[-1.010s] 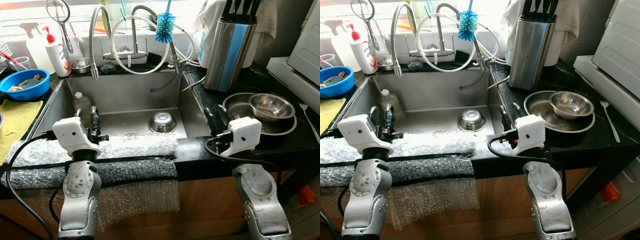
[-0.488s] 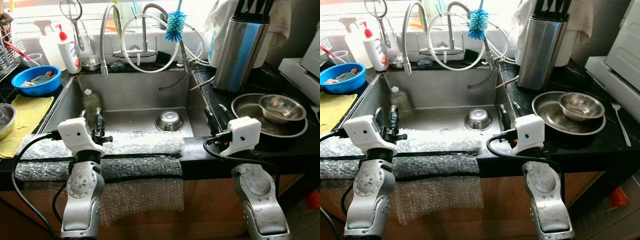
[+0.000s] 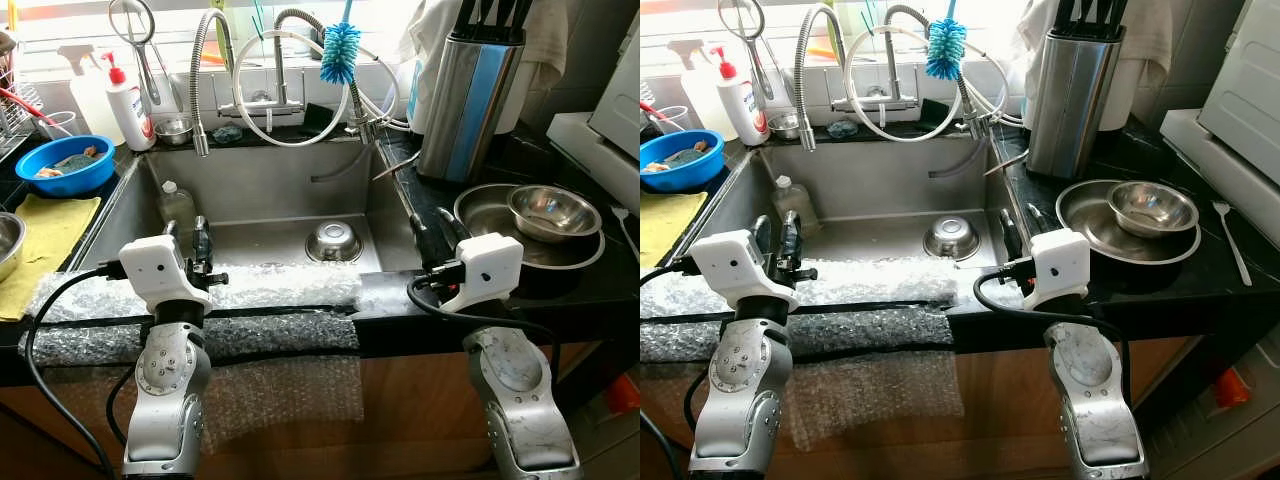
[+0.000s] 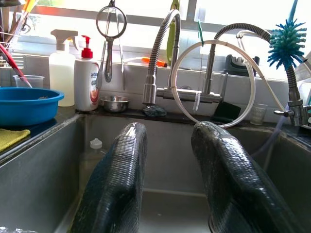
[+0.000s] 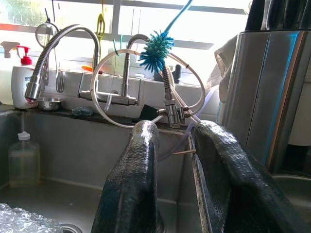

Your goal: Kitchen organization

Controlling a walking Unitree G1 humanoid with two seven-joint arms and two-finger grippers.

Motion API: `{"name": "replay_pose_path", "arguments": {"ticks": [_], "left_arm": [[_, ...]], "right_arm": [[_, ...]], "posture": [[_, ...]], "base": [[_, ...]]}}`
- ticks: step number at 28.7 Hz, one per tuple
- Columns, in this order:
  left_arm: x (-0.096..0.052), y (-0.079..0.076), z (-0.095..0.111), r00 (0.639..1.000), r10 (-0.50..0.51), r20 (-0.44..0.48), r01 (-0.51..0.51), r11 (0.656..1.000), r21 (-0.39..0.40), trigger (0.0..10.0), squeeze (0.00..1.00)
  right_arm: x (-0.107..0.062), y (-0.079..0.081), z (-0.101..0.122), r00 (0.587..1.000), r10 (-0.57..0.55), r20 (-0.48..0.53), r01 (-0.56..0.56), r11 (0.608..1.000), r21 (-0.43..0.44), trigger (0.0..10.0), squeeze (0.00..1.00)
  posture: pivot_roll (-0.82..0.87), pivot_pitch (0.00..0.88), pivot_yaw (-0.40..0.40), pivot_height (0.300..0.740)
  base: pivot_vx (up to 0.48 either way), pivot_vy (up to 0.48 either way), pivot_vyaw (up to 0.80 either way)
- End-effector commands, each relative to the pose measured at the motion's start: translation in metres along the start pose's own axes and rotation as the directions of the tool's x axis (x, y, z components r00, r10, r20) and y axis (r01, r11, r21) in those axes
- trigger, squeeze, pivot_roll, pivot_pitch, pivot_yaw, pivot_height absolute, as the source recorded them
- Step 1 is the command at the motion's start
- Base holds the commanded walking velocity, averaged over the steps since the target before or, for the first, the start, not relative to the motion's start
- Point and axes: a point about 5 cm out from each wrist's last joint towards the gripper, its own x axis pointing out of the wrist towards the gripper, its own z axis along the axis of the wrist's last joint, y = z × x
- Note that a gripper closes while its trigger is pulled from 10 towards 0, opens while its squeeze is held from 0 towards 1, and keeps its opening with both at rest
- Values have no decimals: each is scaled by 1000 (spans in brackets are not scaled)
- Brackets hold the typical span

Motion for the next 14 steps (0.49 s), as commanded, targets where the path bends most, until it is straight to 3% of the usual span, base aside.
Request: {"name": "replay_pose_path", "arguments": {"ticks": [1, 4, 14], "left_arm": [[3, -1, 2, 1000, -10, 4, 10, 1000, 25, 10000, 0], [3, -1, 2, 1000, -12, 5, 12, 1000, 25, 10000, 0], [4, -2, 3, 1000, -17, 5, 17, 1000, 23, 10000, 0]], "right_arm": [[3, 2, 0, 1000, 6, 1, -6, 1000, -6, 10000, 0], [3, 4, 0, 1000, 15, 3, -15, 1000, -8, 10000, 0], [2, 4, -1, 1000, 0, -1, 0, 1000, 15, 10000, 0]], "posture": [[-127, 0, 49, 740], [-127, 0, 51, 740], [-126, 0, 55, 740]], "base": [[0, 0, 0], [0, 0, 344], [0, 0, 0]]}}
